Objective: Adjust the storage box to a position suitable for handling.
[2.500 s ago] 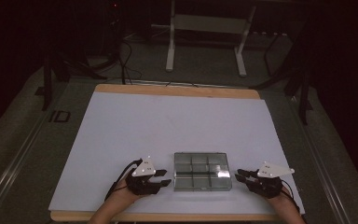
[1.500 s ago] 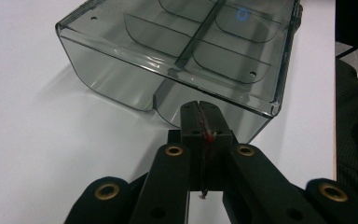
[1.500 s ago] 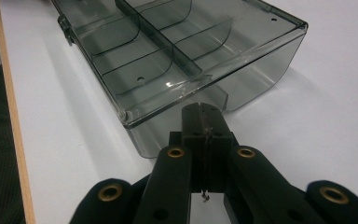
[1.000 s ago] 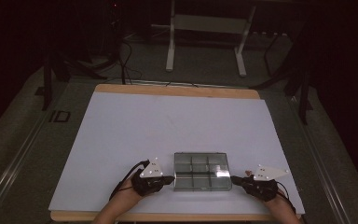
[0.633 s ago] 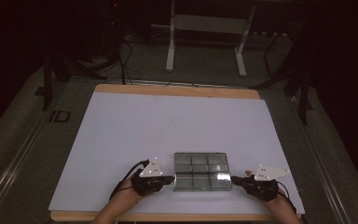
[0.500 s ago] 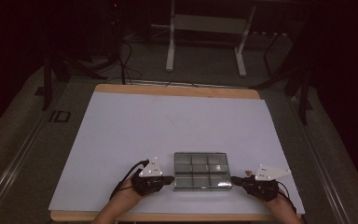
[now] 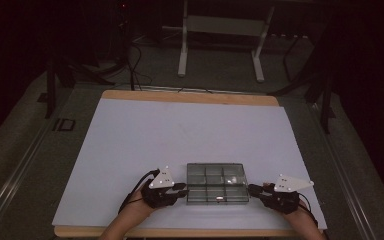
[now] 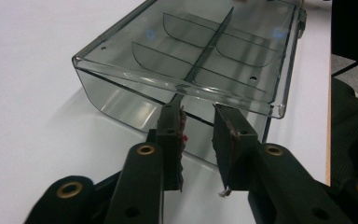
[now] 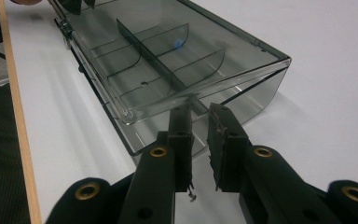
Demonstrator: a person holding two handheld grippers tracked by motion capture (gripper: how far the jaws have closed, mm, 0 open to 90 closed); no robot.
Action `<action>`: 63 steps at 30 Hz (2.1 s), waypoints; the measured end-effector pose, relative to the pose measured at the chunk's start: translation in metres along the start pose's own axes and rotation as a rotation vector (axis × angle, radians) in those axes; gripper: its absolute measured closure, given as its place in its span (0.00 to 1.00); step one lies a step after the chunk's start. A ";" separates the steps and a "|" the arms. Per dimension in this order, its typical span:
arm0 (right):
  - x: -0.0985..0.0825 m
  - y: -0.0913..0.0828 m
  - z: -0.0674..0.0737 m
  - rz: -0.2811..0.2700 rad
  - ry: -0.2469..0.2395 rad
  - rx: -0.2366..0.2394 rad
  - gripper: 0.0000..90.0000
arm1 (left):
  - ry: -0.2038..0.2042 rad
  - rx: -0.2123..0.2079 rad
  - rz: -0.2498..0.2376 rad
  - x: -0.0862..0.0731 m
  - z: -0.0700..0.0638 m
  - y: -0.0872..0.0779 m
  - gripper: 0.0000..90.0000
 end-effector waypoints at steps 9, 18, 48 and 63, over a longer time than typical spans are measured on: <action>0.004 -0.003 -0.003 -0.024 0.008 -0.012 0.85 | 0.000 0.006 -0.028 0.006 0.000 -0.002 0.74; 0.012 -0.005 -0.006 -0.053 0.004 -0.031 0.83 | -0.004 0.016 -0.063 0.015 0.001 -0.006 0.74; 0.036 -0.004 -0.022 -0.101 -0.023 -0.101 0.77 | 0.042 0.053 -0.117 0.045 0.007 -0.009 0.70; 0.049 0.002 -0.032 -0.131 -0.039 -0.139 0.84 | 0.027 0.111 -0.186 0.059 0.014 -0.011 0.80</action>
Point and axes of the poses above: each handheld gripper's, and its own axes: y roughly forward along the jaws, x roughly out of its top, z roughly to its left, the point moved 7 cm from there along y, roughly forward along the jaws, and after that the axes turned 10 degrees about -y, right-handed, at the moved point
